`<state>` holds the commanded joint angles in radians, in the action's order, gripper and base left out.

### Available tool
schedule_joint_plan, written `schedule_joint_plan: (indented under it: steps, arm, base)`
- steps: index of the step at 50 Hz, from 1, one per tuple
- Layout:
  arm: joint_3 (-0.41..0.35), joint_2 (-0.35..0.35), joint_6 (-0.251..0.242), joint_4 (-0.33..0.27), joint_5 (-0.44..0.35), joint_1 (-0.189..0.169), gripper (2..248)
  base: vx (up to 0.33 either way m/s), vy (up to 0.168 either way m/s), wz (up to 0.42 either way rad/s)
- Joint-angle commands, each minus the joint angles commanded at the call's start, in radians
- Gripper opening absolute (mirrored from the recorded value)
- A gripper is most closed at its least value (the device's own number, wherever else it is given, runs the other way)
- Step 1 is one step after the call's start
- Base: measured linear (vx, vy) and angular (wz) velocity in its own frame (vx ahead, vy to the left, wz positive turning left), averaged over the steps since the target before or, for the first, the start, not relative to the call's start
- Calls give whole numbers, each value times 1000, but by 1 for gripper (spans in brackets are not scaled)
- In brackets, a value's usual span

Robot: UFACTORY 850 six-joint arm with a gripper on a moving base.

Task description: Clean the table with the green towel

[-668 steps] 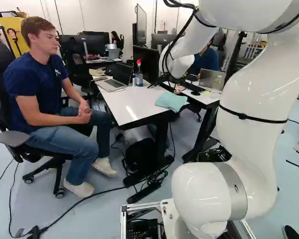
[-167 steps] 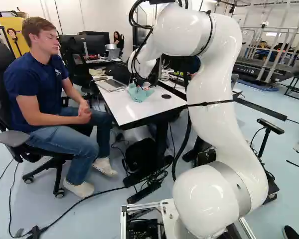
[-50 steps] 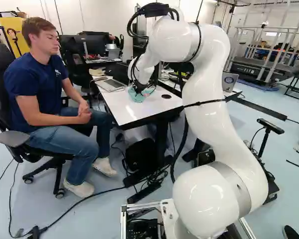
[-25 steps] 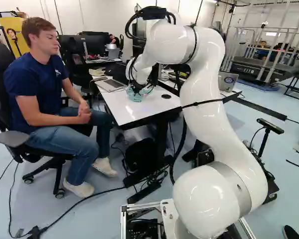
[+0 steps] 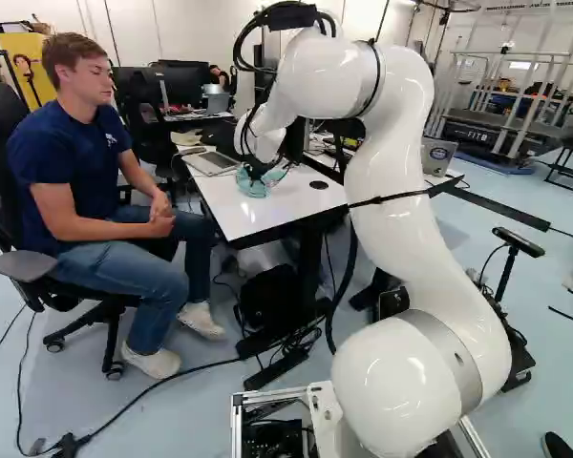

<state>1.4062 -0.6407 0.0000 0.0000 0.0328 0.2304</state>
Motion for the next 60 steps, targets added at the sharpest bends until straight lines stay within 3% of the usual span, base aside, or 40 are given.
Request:
schedule_joint_plan:
  steps: [17,40,60]
  arm:
    - [-31,22,0,0,0,-38,23]
    - [67,-48,0,0,0,-86,23]
    - [184,-130,0,0,0,-69,23]
  base:
    - [0,0,0]
    - [0,0,0]
    - [0,0,0]
